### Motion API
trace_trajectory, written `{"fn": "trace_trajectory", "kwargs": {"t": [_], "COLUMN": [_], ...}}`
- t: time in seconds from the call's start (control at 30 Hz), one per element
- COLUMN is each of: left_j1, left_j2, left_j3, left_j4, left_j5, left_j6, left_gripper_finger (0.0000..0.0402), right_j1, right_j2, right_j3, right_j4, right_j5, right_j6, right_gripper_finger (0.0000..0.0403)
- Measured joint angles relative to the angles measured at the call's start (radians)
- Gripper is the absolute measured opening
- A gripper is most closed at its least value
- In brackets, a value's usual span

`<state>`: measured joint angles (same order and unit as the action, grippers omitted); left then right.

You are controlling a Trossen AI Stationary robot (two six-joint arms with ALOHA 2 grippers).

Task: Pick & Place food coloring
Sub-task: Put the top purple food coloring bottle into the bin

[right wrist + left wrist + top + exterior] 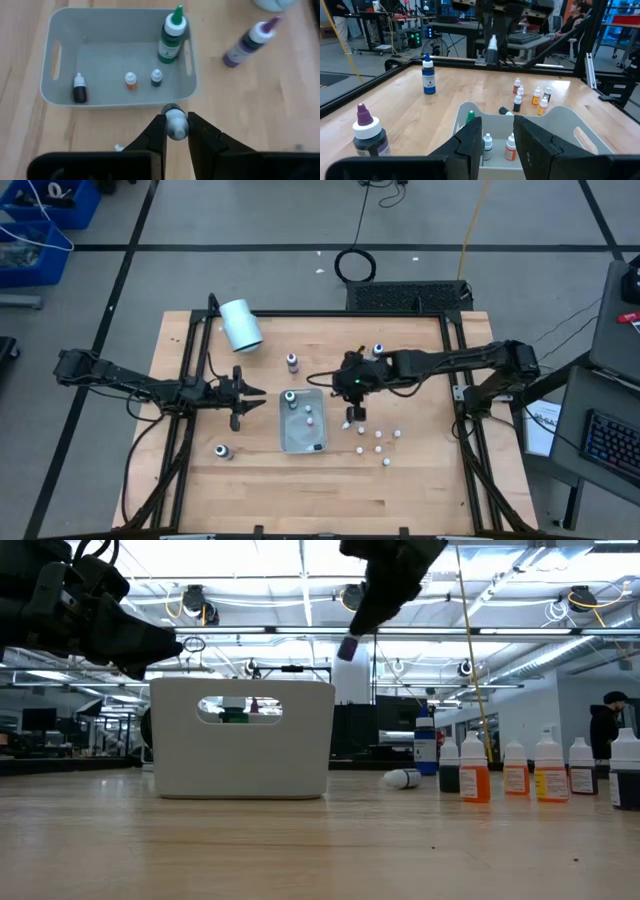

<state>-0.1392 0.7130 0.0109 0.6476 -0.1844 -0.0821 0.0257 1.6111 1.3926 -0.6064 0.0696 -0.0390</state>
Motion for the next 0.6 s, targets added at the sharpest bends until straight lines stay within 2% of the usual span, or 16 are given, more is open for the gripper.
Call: {"fn": "trace_trajectory", "kwargs": {"t": [0.2,0.37,0.6], "left_j1": [0.000,0.000,0.000], "left_j2": [0.000,0.000,0.000], "left_j3": [0.000,0.000,0.000], "left_j4": [0.002,0.001,0.001], "left_j5": [0.000,0.000,0.000], "left_j6": [-0.001,-0.001,-0.002], "left_gripper_finger": [0.0118,0.0118,0.0118], "right_j1": [0.000,0.000,-0.002], "right_j2": [0.180,0.324,0.426], "right_j3": [0.095,0.215,0.323], "right_j4": [-0.028,-0.112,-0.126], "right_j5": [-0.101,-0.101,-0.102], "right_j6": [-0.052,-0.120,-0.208], "right_gripper_finger": [0.0042,0.0042,0.0042]}}
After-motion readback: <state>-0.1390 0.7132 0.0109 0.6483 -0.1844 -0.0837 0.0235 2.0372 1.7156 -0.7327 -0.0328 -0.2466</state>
